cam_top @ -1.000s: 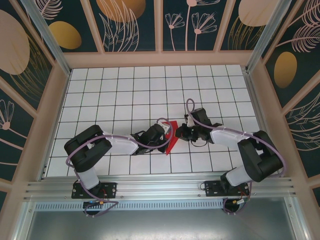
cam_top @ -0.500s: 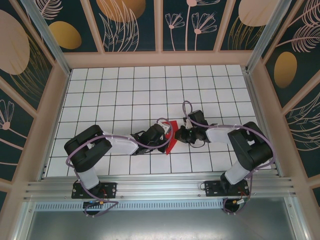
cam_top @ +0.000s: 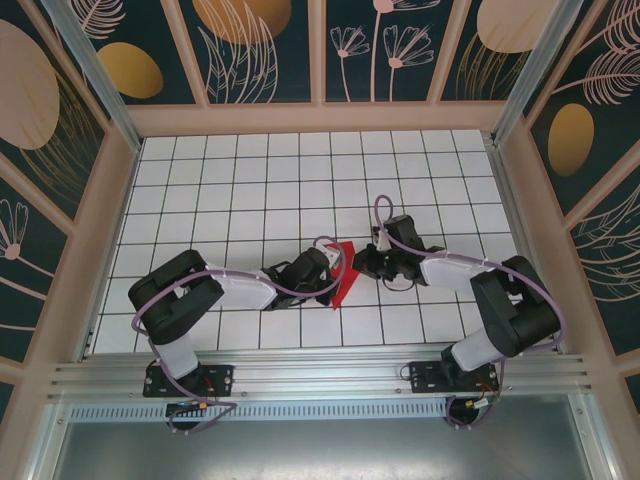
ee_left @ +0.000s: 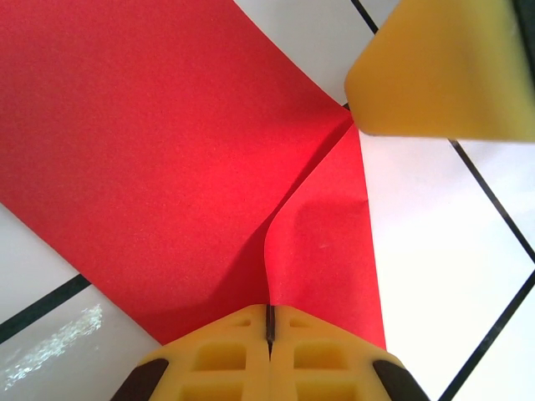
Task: Fold a paper plane with a square sheet of paper (pick it up from the middle)
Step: Third fold the triangle at the center of the table.
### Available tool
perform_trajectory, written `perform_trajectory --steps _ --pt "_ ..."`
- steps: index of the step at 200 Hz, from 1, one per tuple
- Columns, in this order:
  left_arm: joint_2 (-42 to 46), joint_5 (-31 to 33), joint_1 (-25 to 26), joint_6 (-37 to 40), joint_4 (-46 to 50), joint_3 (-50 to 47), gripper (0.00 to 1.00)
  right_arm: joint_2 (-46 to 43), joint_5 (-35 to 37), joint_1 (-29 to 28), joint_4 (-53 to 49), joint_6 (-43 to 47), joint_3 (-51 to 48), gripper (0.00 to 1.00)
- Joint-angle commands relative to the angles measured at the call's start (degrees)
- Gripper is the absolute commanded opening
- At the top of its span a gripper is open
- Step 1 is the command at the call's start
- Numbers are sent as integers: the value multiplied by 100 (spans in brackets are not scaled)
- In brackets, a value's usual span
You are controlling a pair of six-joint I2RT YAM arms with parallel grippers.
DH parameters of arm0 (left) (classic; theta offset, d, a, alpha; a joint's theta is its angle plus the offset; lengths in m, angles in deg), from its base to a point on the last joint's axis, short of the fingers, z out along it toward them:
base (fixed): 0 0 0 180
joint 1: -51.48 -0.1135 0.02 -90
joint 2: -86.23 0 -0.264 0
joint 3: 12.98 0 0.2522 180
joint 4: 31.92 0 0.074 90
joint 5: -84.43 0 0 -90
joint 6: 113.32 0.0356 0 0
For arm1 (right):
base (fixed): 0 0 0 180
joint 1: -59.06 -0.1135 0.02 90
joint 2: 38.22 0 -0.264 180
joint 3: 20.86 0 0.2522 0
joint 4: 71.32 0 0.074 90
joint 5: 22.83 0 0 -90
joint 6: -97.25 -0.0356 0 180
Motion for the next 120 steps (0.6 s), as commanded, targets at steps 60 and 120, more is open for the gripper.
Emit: perform_trajectory --steps 60,120 --pt "-34 -107 -47 -49 14 -83 2 659 282 83 141 -4 -295 10" --pt "12 -81 -41 -72 21 -104 2 -254 -56 -48 14 -181 -255 10"
